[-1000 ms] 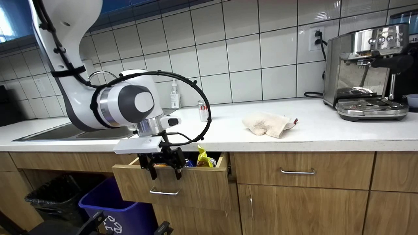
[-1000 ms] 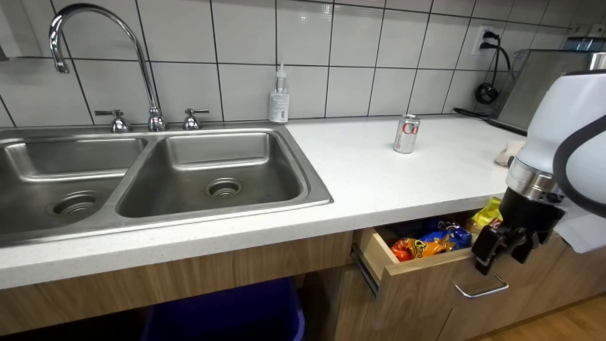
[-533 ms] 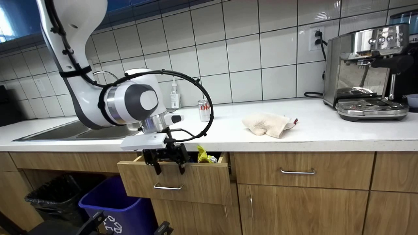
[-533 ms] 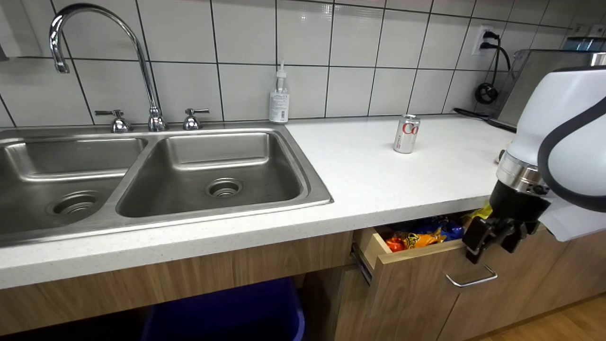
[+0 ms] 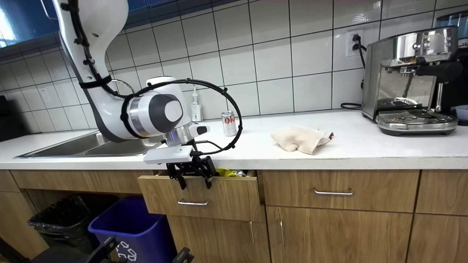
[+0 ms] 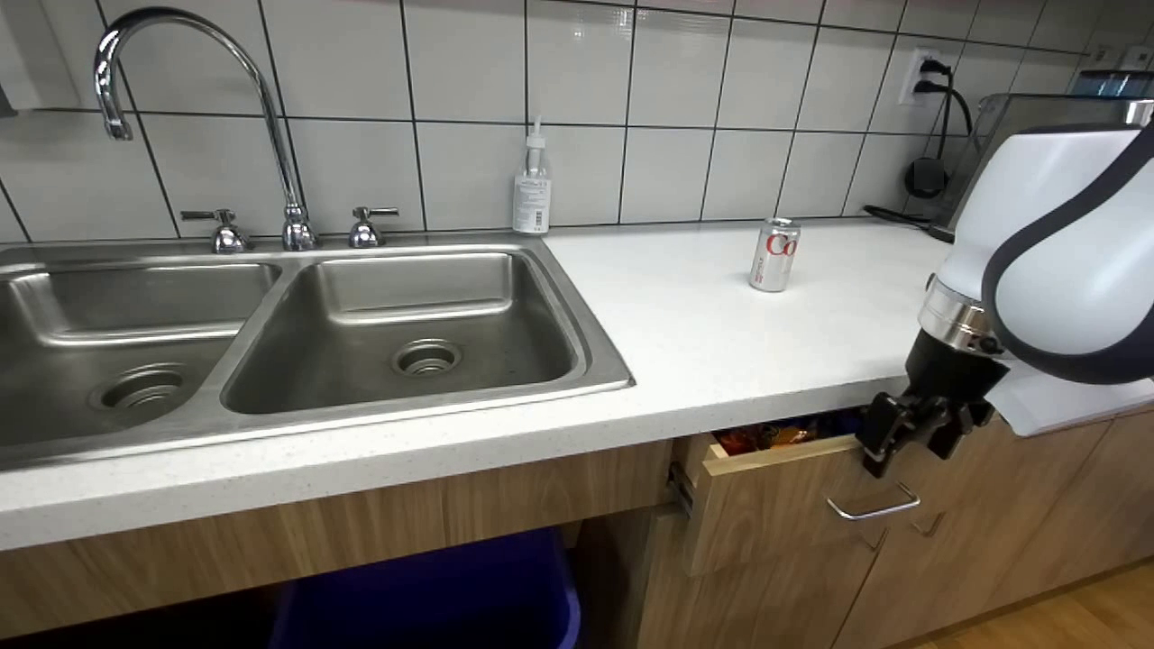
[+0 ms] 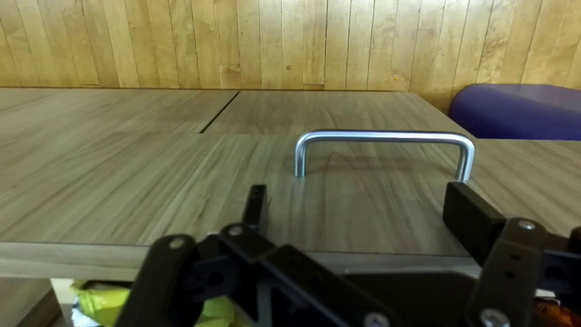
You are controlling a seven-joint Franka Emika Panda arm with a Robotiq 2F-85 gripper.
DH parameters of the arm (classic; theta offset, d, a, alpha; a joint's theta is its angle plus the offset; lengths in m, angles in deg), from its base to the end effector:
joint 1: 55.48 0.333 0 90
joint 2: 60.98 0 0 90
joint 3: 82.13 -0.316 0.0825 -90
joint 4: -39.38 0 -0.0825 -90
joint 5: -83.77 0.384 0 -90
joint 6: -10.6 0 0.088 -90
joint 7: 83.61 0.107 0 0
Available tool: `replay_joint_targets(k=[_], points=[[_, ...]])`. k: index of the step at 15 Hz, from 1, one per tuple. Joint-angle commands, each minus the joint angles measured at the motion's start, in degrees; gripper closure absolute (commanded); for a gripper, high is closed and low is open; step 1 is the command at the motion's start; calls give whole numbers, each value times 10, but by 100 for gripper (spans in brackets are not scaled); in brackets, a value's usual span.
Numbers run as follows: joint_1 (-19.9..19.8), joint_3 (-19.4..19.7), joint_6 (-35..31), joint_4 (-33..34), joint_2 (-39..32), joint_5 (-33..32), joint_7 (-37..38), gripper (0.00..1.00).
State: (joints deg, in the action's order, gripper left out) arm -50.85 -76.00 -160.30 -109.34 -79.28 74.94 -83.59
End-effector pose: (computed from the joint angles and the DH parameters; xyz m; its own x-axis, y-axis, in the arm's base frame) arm 0.4387 -0.0045 0.1510 0.9892 0.1328 0.0616 0.1286 -0.9894 0.0678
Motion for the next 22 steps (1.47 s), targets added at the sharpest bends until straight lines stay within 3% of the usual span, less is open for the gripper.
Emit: replay_joint_targets(k=[1, 22], points=[[-10, -5, 3, 59, -32, 8, -3, 0], [-14, 1, -4, 89, -54, 6, -5, 0]])
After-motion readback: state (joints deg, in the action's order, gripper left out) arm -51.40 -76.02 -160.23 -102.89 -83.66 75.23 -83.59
